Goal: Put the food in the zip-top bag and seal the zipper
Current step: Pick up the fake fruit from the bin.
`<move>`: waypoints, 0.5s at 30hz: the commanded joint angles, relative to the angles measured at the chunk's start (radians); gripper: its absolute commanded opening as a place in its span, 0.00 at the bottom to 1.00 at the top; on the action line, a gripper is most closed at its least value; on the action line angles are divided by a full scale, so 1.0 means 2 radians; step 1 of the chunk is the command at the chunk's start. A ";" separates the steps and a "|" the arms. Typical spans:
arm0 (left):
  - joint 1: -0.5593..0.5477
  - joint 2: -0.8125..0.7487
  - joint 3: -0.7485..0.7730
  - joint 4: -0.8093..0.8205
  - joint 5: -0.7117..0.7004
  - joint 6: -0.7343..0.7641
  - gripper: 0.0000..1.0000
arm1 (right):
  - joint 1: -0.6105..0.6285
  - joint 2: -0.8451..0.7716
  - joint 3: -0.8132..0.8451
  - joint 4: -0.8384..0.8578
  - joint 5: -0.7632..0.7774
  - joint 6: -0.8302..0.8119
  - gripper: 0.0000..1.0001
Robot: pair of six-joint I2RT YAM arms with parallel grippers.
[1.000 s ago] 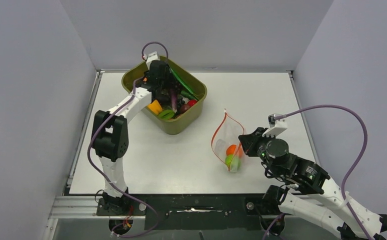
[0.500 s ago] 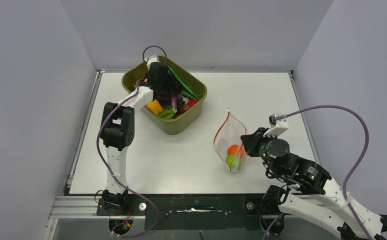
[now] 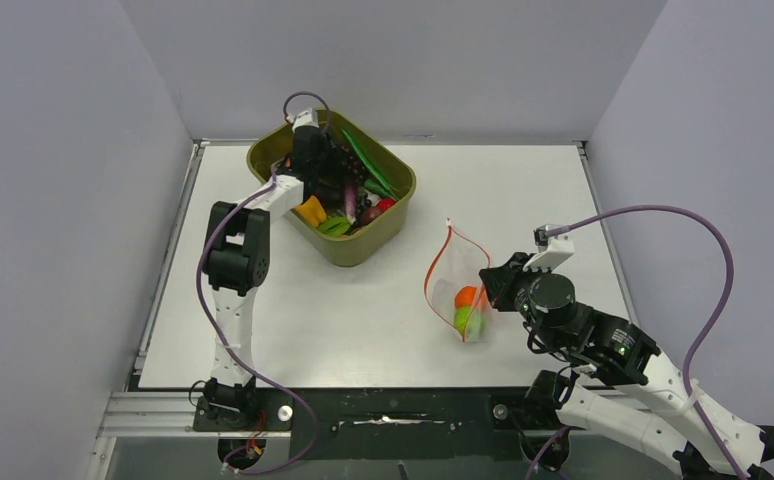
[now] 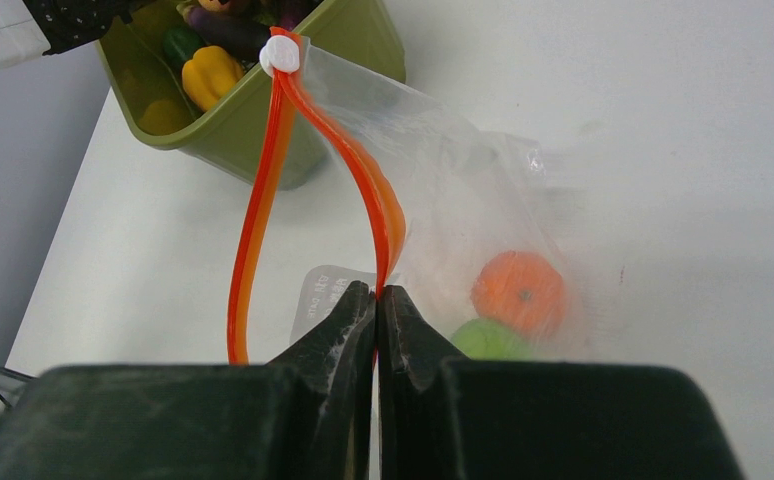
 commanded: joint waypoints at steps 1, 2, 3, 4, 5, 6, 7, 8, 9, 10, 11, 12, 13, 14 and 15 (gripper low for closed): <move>-0.001 -0.009 -0.006 0.084 0.041 -0.004 0.30 | -0.001 0.002 0.018 0.020 0.009 0.001 0.00; -0.001 -0.010 -0.007 0.085 0.044 -0.004 0.27 | -0.001 0.001 0.018 0.020 0.009 0.002 0.00; -0.001 -0.011 -0.007 0.085 0.046 -0.004 0.23 | -0.002 0.000 0.019 0.019 0.009 0.004 0.00; 0.000 -0.014 -0.008 0.086 0.049 -0.004 0.19 | -0.001 -0.001 0.018 0.018 0.010 0.005 0.00; 0.000 -0.016 -0.009 0.086 0.052 -0.003 0.16 | -0.002 -0.002 0.018 0.016 0.010 0.007 0.00; 0.000 -0.020 -0.009 0.086 0.053 0.000 0.14 | -0.001 -0.002 0.018 0.016 0.010 0.008 0.00; 0.000 -0.024 -0.010 0.084 0.053 0.002 0.12 | -0.002 -0.002 0.018 0.017 0.009 0.010 0.00; 0.000 -0.029 -0.011 0.082 0.052 0.005 0.09 | -0.002 -0.002 0.017 0.016 0.009 0.011 0.00; -0.001 -0.033 -0.013 0.081 0.050 0.008 0.06 | -0.001 -0.003 0.017 0.016 0.008 0.013 0.00; 0.000 -0.038 -0.015 0.081 0.048 0.012 0.04 | -0.002 -0.003 0.016 0.017 0.006 0.015 0.00; 0.000 -0.043 -0.018 0.081 0.046 0.016 0.03 | -0.001 -0.003 0.015 0.018 0.005 0.016 0.00; 0.000 -0.046 -0.020 0.081 0.045 0.019 0.01 | -0.002 -0.003 0.014 0.019 0.002 0.017 0.00; 0.000 -0.051 -0.022 0.080 0.044 0.023 0.00 | -0.001 -0.003 0.013 0.020 -0.002 0.019 0.00; 0.000 -0.053 -0.023 0.079 0.044 0.026 0.00 | -0.001 -0.002 0.011 0.022 -0.006 0.020 0.00; 0.000 -0.057 -0.024 0.077 0.044 0.029 0.00 | -0.001 -0.002 0.010 0.025 -0.010 0.021 0.00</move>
